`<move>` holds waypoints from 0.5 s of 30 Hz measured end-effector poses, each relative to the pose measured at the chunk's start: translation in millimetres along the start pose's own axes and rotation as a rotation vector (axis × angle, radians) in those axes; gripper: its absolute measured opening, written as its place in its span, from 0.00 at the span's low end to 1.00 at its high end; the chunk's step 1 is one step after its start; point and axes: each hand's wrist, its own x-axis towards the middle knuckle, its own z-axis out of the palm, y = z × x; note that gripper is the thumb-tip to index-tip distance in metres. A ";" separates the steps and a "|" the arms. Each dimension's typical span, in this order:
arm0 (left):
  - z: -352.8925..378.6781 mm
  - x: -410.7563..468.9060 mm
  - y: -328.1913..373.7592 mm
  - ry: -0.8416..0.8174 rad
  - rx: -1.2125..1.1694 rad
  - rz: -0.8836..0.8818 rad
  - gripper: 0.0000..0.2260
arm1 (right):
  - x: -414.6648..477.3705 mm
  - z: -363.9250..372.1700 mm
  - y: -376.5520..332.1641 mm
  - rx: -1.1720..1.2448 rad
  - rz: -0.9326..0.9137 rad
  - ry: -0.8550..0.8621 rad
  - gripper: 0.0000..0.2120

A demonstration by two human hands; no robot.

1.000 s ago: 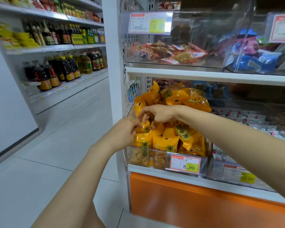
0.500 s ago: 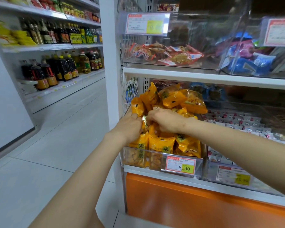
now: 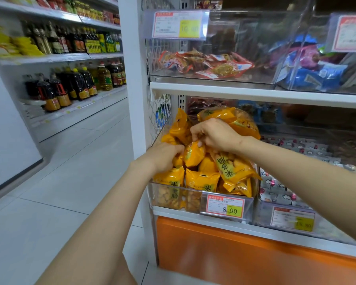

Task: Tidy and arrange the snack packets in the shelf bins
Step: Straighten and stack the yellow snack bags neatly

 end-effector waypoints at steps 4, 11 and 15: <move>0.7 -3.4 -2.9 0.022 -0.048 -0.028 0.17 | 0.5 -4.9 3.3 0.137 0.025 -0.012 0.13; 5.4 -8.7 -10.6 0.065 -0.049 -0.033 0.14 | -4.9 -2.8 11.1 0.244 -0.057 0.041 0.16; 6.4 -9.0 -7.1 0.103 -0.028 -0.040 0.13 | -6.2 4.1 13.4 0.232 -0.051 0.109 0.12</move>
